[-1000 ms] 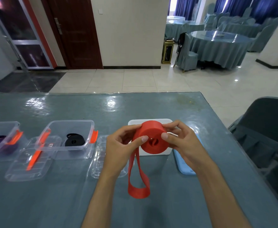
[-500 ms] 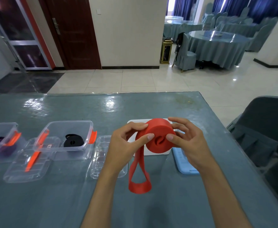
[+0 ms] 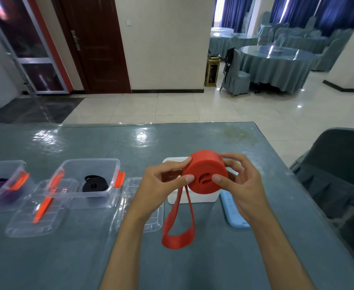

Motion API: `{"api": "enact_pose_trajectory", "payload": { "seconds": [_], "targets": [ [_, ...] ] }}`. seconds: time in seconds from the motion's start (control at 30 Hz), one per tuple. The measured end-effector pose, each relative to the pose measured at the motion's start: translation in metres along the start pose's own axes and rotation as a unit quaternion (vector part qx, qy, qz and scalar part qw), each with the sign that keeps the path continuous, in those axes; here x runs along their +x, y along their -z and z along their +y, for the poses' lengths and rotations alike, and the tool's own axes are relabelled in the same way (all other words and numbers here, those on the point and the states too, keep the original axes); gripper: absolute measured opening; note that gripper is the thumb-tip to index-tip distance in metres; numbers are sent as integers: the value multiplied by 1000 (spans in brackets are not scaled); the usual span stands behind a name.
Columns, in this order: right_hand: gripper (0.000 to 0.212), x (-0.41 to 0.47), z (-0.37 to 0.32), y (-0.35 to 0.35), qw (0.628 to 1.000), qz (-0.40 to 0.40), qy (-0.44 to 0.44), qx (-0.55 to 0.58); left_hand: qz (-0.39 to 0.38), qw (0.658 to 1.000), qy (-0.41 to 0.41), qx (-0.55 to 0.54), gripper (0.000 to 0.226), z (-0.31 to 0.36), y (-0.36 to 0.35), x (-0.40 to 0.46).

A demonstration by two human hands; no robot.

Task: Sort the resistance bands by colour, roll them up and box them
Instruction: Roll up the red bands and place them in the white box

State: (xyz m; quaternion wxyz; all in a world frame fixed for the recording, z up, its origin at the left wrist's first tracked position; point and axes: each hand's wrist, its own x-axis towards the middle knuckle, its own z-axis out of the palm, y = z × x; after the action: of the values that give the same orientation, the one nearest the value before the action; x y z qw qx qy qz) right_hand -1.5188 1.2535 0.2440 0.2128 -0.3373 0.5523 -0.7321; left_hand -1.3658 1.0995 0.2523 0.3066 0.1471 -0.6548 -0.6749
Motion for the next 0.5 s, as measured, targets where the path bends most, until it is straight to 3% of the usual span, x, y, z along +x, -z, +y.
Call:
{"api": "enact_pose_trajectory", "payload": {
  "seconds": [0.23, 0.4, 0.5],
  "targets": [
    [45, -2, 3, -15, 1000, 16, -9, -12, 94, 995, -27, 1, 31, 0, -3, 1],
    [53, 2, -2, -24, 999, 46, 20, 13, 34, 999, -1, -6, 49, -4, 5, -4],
    [47, 5, 3, -22, 1000, 16, 14, 8, 49, 998, -23, 15, 51, 0, 7, -3]
  ]
}}
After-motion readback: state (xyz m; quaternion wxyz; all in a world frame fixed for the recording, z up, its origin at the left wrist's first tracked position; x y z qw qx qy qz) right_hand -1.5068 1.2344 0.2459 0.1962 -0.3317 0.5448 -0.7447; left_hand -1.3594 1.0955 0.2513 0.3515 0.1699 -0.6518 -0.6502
